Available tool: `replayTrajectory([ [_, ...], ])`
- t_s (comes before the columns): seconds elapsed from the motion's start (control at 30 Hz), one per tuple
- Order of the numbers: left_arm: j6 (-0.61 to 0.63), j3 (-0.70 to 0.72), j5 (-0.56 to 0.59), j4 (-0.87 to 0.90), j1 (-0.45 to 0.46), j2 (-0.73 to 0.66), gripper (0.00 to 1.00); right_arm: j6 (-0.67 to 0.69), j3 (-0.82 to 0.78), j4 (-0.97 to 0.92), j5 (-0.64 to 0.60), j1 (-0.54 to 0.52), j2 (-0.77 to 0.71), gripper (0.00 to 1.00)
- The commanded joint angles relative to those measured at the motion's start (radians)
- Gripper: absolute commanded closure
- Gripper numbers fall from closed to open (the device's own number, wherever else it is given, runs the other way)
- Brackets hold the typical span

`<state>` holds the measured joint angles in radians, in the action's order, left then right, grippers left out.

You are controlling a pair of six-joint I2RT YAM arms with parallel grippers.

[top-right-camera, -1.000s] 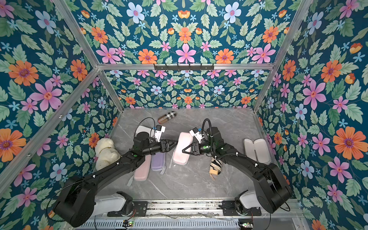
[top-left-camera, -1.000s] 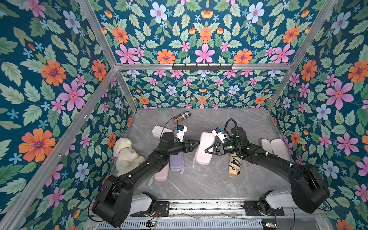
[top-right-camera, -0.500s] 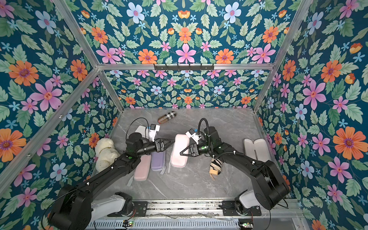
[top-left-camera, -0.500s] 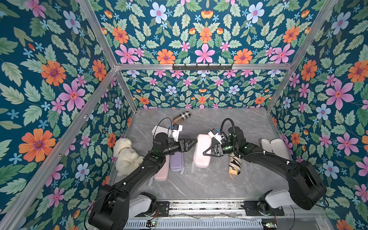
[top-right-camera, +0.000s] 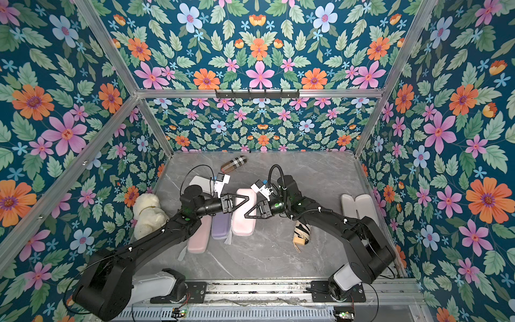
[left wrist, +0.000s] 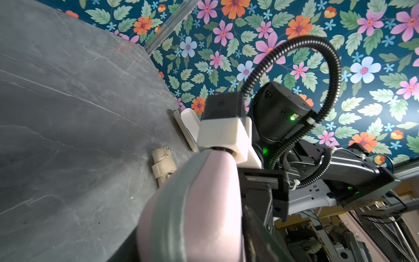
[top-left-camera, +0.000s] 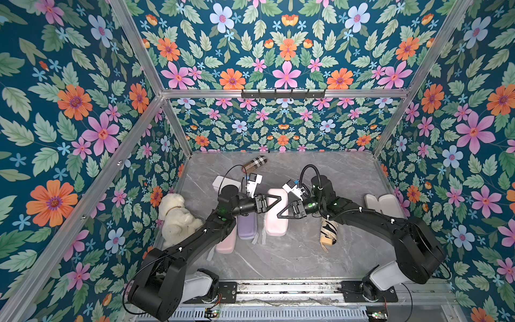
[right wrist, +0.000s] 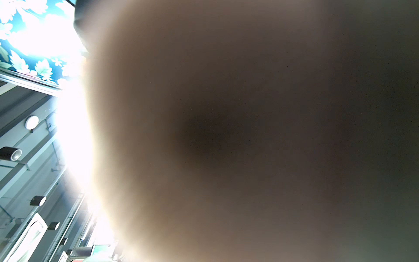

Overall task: Put umbrellas into zippered umbrella sleeves
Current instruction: Adjust the umbrella sleeve, then zip the zipper on the umbrella sleeve.

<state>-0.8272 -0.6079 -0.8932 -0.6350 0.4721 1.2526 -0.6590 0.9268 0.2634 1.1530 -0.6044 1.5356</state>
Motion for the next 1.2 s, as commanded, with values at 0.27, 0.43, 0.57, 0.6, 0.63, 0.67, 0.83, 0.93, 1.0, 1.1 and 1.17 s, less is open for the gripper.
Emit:
replayTrajectory([
  [0.27,0.056,-0.031,0.026,-0.045,-0.022,0.012,0.95,0.085,-0.032,-0.06,-0.083,0.041,-0.034,0.46],
  [0.43,0.165,-0.038,0.152,0.041,-0.08,-0.028,1.0,0.119,-0.172,-0.058,-0.251,0.106,-0.156,0.42],
  [0.57,0.177,-0.012,0.241,0.007,-0.097,-0.056,1.0,0.221,-0.223,-0.167,-0.538,0.079,-0.249,0.44],
  [0.6,0.174,-0.014,0.248,0.003,-0.102,-0.055,1.0,0.243,-0.242,-0.161,-0.604,0.058,-0.275,0.44],
  [0.63,0.171,-0.016,0.25,0.003,-0.106,-0.052,1.0,0.281,-0.254,-0.17,-0.676,0.027,-0.298,0.45],
  [0.67,0.169,-0.019,0.245,0.001,-0.11,-0.05,1.0,0.334,-0.255,-0.195,-0.74,-0.008,-0.317,0.47],
  [0.83,0.134,-0.038,0.199,-0.023,-0.115,-0.025,1.0,0.654,-0.287,-0.233,-1.088,-0.238,-0.401,0.58],
  [0.93,0.111,-0.035,0.176,-0.055,-0.114,-0.012,1.0,0.69,-0.304,-0.193,-1.122,-0.277,-0.417,0.64],
  [1.0,0.096,-0.036,0.166,-0.069,-0.115,-0.006,1.0,0.719,-0.292,-0.181,-1.126,-0.296,-0.403,0.64],
  [1.1,0.071,-0.03,0.163,-0.098,-0.113,-0.001,1.0,0.75,-0.25,-0.182,-1.153,-0.322,-0.346,0.62],
  [1.17,0.052,-0.019,0.164,-0.129,-0.112,-0.001,1.0,0.747,-0.23,-0.164,-1.144,-0.331,-0.308,0.59],
])
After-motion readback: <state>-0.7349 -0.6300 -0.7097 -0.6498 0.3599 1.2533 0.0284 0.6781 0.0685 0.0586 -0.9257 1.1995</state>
